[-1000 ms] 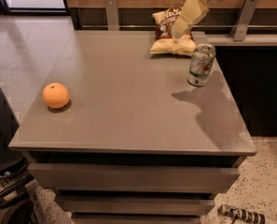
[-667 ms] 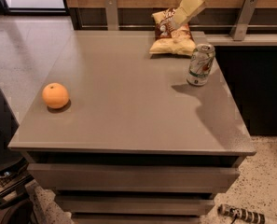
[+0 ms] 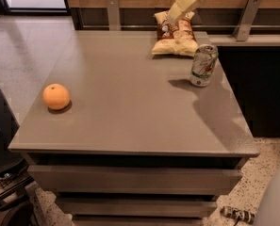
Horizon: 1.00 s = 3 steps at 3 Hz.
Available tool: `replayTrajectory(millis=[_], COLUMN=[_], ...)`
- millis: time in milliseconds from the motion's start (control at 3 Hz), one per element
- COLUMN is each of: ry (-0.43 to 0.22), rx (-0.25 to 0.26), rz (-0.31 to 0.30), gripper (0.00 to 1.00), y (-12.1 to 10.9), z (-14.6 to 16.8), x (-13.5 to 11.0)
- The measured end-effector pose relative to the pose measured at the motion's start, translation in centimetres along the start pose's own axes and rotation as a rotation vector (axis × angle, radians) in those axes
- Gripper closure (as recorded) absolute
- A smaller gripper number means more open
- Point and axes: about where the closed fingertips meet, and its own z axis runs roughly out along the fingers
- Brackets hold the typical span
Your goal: Move brown chip bag near orange
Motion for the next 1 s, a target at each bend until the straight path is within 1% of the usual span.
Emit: replayTrajectory(millis=[333,667,1000], ry=[0.002,0.014,0.063], rx=[-0.006,-0.016,-0.046], rz=[0.093,0.18,0.239], gripper=[0.0,0.0,0.0], y=[-0.2,0.1,0.6], z=[2.0,4.0,7.2], x=[-2.1,-3.4,-3.5])
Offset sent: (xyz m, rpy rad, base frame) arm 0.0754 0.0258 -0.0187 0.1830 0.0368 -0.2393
